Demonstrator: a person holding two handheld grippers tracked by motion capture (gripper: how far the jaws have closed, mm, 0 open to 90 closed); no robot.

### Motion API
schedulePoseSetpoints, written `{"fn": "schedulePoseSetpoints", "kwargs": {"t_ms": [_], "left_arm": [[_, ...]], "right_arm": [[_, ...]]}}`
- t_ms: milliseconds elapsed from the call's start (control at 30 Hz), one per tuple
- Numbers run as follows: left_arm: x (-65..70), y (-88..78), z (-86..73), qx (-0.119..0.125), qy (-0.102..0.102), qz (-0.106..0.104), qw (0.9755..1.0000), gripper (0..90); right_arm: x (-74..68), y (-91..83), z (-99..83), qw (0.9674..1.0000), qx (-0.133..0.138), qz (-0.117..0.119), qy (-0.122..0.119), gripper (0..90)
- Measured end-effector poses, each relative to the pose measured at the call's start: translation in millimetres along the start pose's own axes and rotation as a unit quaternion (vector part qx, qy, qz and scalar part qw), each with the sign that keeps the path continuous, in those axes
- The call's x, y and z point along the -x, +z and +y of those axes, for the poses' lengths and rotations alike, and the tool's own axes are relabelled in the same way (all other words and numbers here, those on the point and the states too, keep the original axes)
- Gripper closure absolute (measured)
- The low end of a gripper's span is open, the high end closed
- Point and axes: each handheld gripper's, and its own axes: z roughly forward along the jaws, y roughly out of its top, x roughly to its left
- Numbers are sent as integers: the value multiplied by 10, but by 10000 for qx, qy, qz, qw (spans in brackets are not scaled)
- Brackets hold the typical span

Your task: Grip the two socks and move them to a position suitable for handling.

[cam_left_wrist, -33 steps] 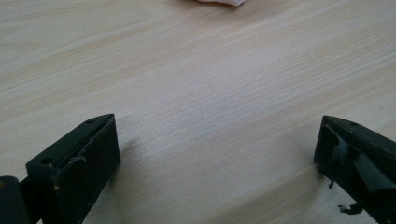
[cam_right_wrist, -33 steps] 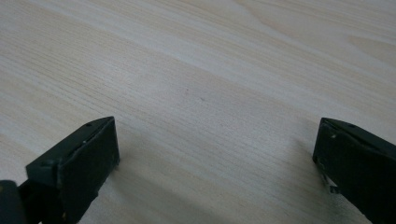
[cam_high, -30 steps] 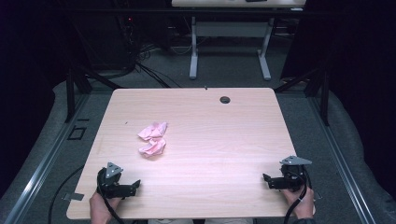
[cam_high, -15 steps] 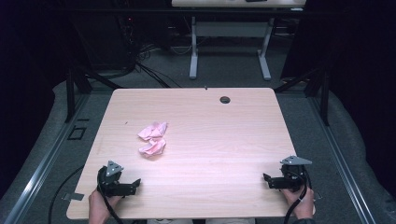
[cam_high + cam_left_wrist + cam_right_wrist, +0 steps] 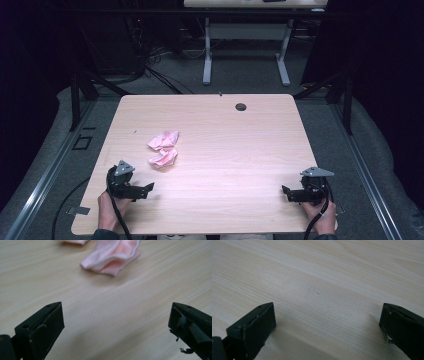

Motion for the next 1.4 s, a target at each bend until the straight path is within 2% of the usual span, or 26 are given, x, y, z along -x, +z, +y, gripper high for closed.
{"fn": "schedulePoseSetpoints", "kwargs": {"t_ms": [67,100,133,233,267,367,400,467,500,667,700,733,767,833,933,967,1133,1233,1300,1400], "left_arm": [[5,6,59,17,39,-34,10000,2],[20,28,181,47,128,-80,9999,3],[20,28,181,47,128,-80,9999,3],[38,114,411,50,285,-172,9994,3],[38,114,411,50,285,-172,9994,3],[47,263,573,-76,399,-251,9989,26],[47,263,573,-76,399,-251,9989,35],[41,378,645,-189,394,-291,9986,69],[42,411,651,-166,423,-249,9987,94],[48,564,660,-393,493,-240,9977,170],[45,589,659,-434,496,-258,9975,223],[42,605,663,-484,500,-271,9972,223],[42,633,664,-472,536,-243,9972,285],[51,671,666,-472,580,-170,9971,325],[56,695,665,-529,608,-177,9966,411],[58,704,666,-574,624,-172,9963,411],[63,735,655,-680,689,-79,9953,554],[66,741,650,-720,731,-49,9947,606],[70,745,646,-706,731,-4,9948,630],[61,746,636,-671,680,73,9954,728]], "right_arm": [[1,1,-1,10000,6,8,-6,0],[1,1,-1,10000,11,9,-4,1],[1,1,-1,10000,11,9,-4,1],[2,0,-1,10000,14,8,-1,2],[2,0,-1,10000,14,8,-1,2],[3,-1,-2,10000,14,1,-4,4],[3,-1,-2,10000,14,1,-4,4],[3,-1,-3,10000,15,-3,-3,4],[2,-2,-3,10000,21,-12,2,5],[2,-2,-3,10000,24,-15,3,6],[2,-2,-3,10000,23,-15,3,6],[2,-2,-3,10000,23,-15,3,6],[2,-2,-4,10000,24,-15,5,6],[2,-2,-3,10000,27,-17,7,6],[2,-2,-4,10000,28,-18,9,7],[3,-3,-4,10000,25,-19,10,7],[4,-5,-2,10000,12,-11,17,10],[5,-5,-2,10000,14,-18,12,11],[6,-6,-2,10000,13,-19,12,11],[5,-6,-2,10000,11,-40,21,12]]}}
